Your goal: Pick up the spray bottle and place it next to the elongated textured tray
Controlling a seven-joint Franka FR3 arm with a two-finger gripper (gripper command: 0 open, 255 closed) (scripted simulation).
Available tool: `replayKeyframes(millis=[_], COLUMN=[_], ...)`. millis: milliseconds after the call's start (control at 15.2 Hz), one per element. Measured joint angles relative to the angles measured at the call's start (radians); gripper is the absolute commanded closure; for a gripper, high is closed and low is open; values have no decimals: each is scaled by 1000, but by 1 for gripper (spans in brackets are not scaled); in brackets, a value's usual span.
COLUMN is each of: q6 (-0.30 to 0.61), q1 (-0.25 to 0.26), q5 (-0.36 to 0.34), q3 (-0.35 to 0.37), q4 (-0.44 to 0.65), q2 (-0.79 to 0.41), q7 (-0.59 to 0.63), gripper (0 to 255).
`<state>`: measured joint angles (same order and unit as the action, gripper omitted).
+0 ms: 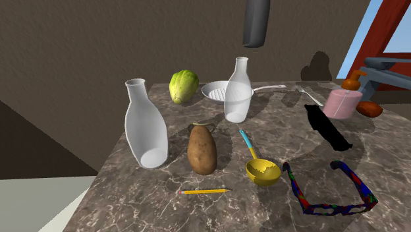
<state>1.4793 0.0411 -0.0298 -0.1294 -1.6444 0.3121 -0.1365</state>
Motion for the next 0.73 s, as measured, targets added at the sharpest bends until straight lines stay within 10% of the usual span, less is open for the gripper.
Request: replayKeyframes(millis=[726], q6=[-50], q1=[-93], q5=[97], q3=[-157], q4=[426], q2=[-388], q7=[-230], gripper=[255])
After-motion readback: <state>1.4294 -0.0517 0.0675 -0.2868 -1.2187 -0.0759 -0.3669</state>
